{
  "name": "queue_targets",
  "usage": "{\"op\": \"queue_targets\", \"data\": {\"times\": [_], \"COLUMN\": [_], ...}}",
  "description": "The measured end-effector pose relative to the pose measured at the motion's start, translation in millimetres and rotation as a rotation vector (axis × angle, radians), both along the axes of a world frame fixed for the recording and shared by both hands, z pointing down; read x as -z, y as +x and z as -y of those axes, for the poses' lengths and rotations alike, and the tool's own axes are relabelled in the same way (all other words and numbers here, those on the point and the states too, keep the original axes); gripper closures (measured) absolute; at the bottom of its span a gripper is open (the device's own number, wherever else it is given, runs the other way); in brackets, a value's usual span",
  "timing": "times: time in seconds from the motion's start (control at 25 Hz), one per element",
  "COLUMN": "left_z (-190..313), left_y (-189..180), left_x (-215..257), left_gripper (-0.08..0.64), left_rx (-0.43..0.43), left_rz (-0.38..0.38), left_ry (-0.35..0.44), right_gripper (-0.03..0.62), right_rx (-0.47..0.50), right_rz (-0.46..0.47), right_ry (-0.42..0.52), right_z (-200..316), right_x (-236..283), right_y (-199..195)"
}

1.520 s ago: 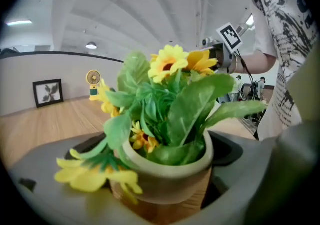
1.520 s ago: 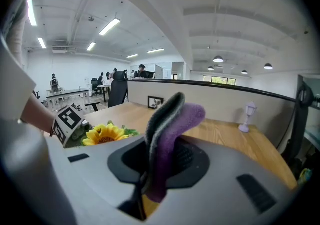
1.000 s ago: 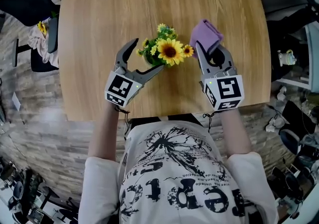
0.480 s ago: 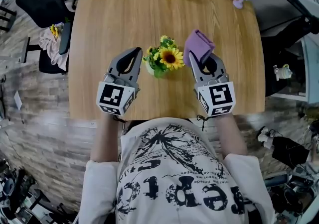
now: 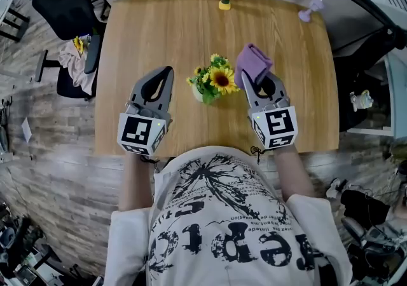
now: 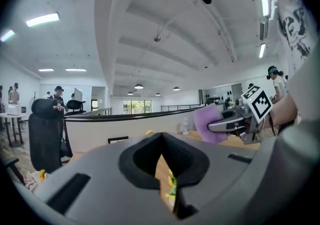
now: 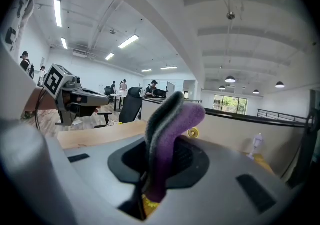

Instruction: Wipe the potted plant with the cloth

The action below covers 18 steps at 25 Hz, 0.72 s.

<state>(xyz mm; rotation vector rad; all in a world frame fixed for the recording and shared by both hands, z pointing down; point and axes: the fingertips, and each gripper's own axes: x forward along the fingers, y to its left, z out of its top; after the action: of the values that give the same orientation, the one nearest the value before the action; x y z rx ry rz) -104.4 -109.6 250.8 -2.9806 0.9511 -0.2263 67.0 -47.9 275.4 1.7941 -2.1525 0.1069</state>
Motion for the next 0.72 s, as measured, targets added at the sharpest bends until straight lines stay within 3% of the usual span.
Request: {"op": "queue_targets", "data": {"times": [0.52,0.72], "left_z": [-3,-7], "left_y": [1,5], "left_x": [7,13], "left_gripper": [0.557,0.557], "left_rx": [0.017,0.005], "left_rz": [0.0,-0.052], "left_ry": [0.028,0.018], "right_gripper": [0.534,0.535], "right_rx": [0.035,0.038], "right_rz": [0.041,0.039], "right_ry": [0.033,0.036], "right_z": [0,-6], "right_x": [6,6], "right_y": [-10,-9]}}
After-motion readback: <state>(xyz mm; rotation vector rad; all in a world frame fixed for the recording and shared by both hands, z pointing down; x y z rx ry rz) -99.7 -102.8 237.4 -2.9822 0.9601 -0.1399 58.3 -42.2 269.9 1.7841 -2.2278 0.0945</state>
